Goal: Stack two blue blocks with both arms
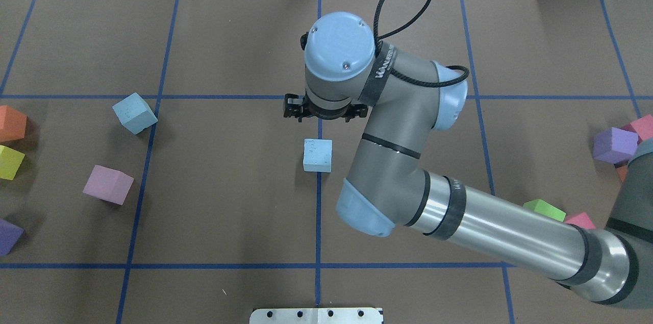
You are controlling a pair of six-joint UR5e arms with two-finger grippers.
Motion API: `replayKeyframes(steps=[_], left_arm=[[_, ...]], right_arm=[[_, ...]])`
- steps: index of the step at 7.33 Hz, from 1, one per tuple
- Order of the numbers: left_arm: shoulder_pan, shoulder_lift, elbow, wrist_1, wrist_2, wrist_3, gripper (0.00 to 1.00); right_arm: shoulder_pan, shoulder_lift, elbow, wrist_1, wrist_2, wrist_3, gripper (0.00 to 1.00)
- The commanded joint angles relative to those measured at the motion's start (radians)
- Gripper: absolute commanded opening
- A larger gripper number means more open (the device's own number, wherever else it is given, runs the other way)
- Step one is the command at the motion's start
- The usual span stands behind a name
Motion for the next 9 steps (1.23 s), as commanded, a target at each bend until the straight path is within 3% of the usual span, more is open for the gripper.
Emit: replayKeyframes(steps=[1, 3, 4, 6, 8, 9], left_arm=[[0.002, -0.012, -0.015, -0.023, 0.0, 0.002, 0.98], [0.049, -0.043, -0.003, -0.263, 0.003, -0.023, 0.98], [0.096, -0.088, 0.02, -0.273, 0.0, -0.126, 0.98], [0.121, -0.101, 0.023, -0.287, 0.0, -0.141, 0.98], [0.191, -0.112, 0.005, -0.352, 0.002, -0.155, 0.98], [0.283, -0.195, 0.009, -0.341, 0.011, -0.156, 0.98]], right_arm=[[0.123, -0.161, 0.175, -0.065, 0.061, -0.175, 0.98], [0.24, -0.283, 0.217, -0.065, 0.105, -0.394, 0.98], [0.315, -0.329, 0.217, -0.06, 0.165, -0.511, 0.98], [0.49, -0.453, 0.214, -0.062, 0.297, -0.829, 0.99], [0.651, -0.591, 0.193, -0.063, 0.317, -1.093, 0.99], [0.749, -0.66, 0.165, -0.062, 0.376, -1.18, 0.99]])
